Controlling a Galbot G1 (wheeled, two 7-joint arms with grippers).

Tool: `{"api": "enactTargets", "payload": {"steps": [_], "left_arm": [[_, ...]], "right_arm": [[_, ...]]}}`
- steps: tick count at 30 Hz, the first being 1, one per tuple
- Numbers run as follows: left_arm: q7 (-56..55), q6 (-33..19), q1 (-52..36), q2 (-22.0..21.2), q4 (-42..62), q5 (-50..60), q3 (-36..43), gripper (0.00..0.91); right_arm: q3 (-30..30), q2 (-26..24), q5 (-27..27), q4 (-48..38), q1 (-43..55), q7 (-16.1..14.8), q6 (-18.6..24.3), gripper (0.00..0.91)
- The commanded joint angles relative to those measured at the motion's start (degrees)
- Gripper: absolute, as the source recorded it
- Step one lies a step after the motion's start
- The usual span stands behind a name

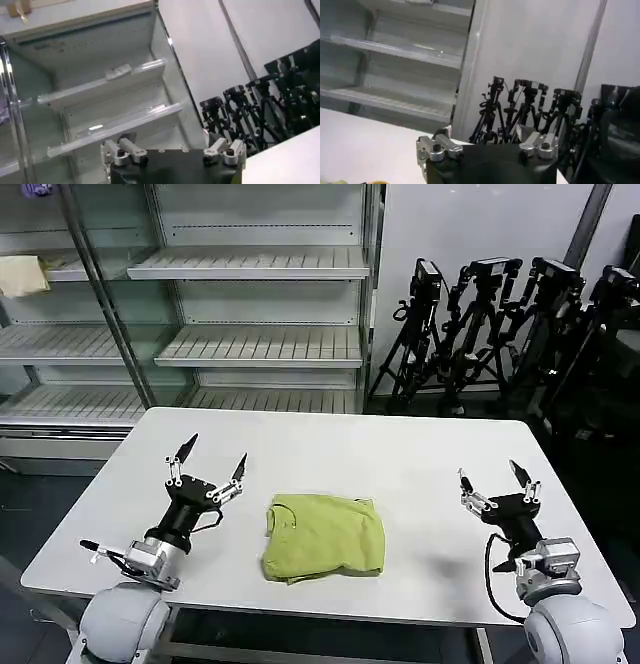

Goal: Fold and organize the clothes.

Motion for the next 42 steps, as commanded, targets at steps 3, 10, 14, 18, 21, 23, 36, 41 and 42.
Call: {"api": "enactTargets", "payload": {"steps": [3, 10, 14, 18, 21, 23, 36, 41, 42], "left_arm": [[-1.63, -2.19, 0.70, -1.11, -0.27, 4.24, 0.41, 0.907], [-1.80, -3.56, -0.21, -1.45, 1.79, 5.33, 0.69, 0.907], [-1.83, -3.41, -0.98, -1.35, 2.54, 5.25, 0.58, 0.907], [-1.83, -3.44, -1.10, -1.27, 2.86, 5.23, 0.59, 0.907], [-1.80, -3.48, -1.20, -1.27, 3.33, 5.23, 0.65, 0.907], [-1.69, -3.58, -1.61, -1.26, 3.99, 5.23, 0.65, 0.907], [-0.52, -4.11, -3.76, -0.50, 7.34, 3.18, 0.02, 0.907], [-0.97, -3.46, -3.60, -0.02, 6.91, 3.10, 0.06, 0.907], [-0.97, -3.31, -3.49, 0.01, 6.72, 3.05, 0.06, 0.907]], "right_arm": [[0.06, 0.08, -0.15, -0.60, -0.14, 0.39, 1.94, 0.907], [-0.15, 0.17, 0.05, -1.07, 0.26, 0.36, 2.96, 0.907], [-0.32, -0.11, 0.18, -1.50, 0.98, 0.45, 2.99, 0.907], [-0.51, -0.21, 0.21, -1.39, 1.53, 0.43, 3.18, 0.907], [-0.52, -0.11, -0.19, -1.14, 1.86, 0.04, 2.53, 0.907], [-0.54, 0.07, -1.66, -1.08, 1.90, -0.25, 2.41, 0.907], [-1.54, 0.55, -4.88, -1.91, 2.68, -0.91, 3.84, 0.907], [-2.11, 0.88, -6.02, -2.53, 3.50, -0.20, 4.78, 0.907], [-2.20, 0.87, -6.14, -2.65, 3.54, -0.22, 4.83, 0.907]]}}
